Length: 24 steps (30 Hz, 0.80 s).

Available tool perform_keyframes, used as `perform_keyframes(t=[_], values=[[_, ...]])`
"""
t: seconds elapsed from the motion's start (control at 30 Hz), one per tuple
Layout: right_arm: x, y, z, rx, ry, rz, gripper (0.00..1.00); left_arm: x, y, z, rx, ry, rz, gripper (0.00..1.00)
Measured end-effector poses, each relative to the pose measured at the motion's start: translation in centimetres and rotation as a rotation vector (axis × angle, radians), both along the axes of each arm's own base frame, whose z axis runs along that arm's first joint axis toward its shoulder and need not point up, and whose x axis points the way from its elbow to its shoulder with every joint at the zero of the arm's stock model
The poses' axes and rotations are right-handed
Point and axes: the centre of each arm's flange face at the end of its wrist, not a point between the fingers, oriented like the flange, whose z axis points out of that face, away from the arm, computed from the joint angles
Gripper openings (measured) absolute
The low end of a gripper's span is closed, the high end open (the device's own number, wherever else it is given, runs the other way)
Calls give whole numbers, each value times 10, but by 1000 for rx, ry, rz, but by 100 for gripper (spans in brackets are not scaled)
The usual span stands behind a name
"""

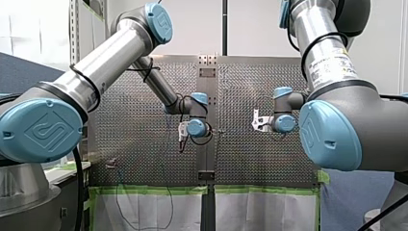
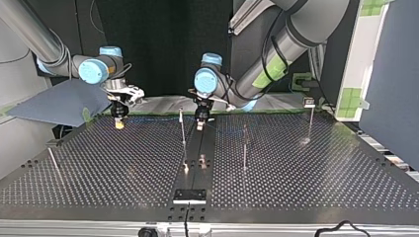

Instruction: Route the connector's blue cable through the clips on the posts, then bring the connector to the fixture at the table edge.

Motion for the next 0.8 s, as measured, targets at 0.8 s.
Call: perform_keyframes(t=[0.8], values=[[-2, 1, -1, 11, 6, 1, 0, -39, -20, 8, 30, 43, -171, 100]])
